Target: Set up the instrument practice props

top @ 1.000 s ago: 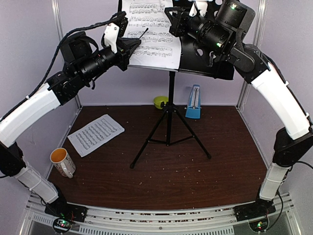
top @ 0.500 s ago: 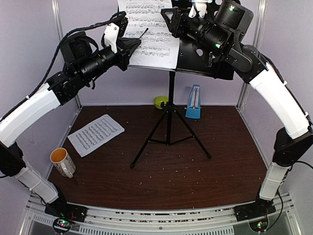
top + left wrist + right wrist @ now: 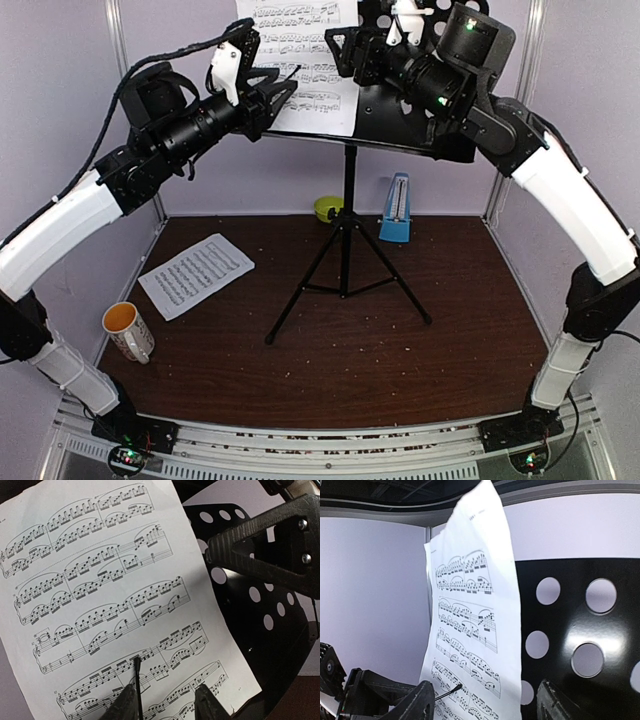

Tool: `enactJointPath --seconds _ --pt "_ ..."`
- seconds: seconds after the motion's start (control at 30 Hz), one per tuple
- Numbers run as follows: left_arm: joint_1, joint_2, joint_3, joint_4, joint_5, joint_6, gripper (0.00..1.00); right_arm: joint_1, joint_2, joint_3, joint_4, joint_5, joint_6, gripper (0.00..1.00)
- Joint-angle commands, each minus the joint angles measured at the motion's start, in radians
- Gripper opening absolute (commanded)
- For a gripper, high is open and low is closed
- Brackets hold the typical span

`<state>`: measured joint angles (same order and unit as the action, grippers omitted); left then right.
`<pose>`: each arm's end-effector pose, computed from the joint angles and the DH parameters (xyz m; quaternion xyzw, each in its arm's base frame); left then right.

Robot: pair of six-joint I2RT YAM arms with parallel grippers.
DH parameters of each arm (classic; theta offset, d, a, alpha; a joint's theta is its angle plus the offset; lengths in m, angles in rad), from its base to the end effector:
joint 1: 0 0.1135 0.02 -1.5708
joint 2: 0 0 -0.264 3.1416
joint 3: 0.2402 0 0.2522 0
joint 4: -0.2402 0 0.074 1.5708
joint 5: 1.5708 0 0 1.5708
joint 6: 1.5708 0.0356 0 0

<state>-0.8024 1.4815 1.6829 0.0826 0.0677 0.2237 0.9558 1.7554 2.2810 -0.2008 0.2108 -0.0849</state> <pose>0.2273 -0.2387 0.5149 0.3179 0.5091 -0.2476 0.7606 0.2100 0.2843 0.5825 -0.2143 0.5459 0.2850 0.7582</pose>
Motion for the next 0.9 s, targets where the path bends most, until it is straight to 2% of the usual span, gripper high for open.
enactJointPath --seconds 0.0,0.17,0.37,0.47,0.6,0.7,0.87 --pt "-0.012 -0.037 0.030 0.026 0.004 0.001 0.43 -0.006 -0.071 -0.015 0.051 0.060 -0.017 0.73" --pt "-0.015 -0.083 -0.009 -0.014 -0.018 -0.027 0.48 -0.008 -0.117 -0.052 0.074 0.088 -0.019 0.81" --pt "-0.015 -0.165 -0.081 -0.081 -0.108 -0.105 0.65 -0.009 -0.165 -0.086 0.060 0.092 -0.018 0.91" --pt "-0.007 -0.185 -0.078 -0.197 -0.200 -0.185 0.70 -0.009 -0.190 -0.102 0.032 0.092 -0.009 0.98" --pt "0.074 -0.214 -0.084 -0.388 -0.220 -0.360 0.71 -0.012 -0.248 -0.146 -0.016 0.097 0.012 1.00" --pt "0.170 -0.240 -0.150 -0.510 -0.165 -0.503 0.71 -0.018 -0.312 -0.205 -0.052 0.103 0.040 1.00" --pt "0.316 -0.237 -0.277 -0.668 -0.074 -0.655 0.71 -0.039 -0.456 -0.410 -0.070 0.117 0.109 1.00"
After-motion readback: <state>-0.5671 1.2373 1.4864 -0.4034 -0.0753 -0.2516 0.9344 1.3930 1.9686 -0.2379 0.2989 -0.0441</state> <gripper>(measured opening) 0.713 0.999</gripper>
